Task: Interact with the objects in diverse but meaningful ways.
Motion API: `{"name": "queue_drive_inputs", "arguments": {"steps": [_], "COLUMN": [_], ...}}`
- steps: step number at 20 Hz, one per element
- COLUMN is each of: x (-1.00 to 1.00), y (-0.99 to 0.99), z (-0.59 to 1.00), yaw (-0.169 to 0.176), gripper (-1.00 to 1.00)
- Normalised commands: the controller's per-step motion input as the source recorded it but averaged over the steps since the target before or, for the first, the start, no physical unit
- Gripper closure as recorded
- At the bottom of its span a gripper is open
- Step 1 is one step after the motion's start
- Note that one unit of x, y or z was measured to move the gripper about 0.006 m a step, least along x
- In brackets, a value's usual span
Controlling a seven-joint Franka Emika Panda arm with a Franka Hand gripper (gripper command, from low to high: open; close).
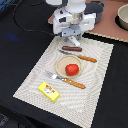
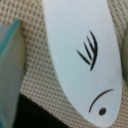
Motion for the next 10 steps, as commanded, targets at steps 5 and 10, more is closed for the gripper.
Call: {"name": "queue_drive_inputs", "arguments": {"steps": [5, 10], "x": [0.09, 0.05], "y": [-0.04, 0.0], "z": [0.1, 0.93], "yaw": [0.019, 0.0], "gripper": [1.0, 1.0]}}
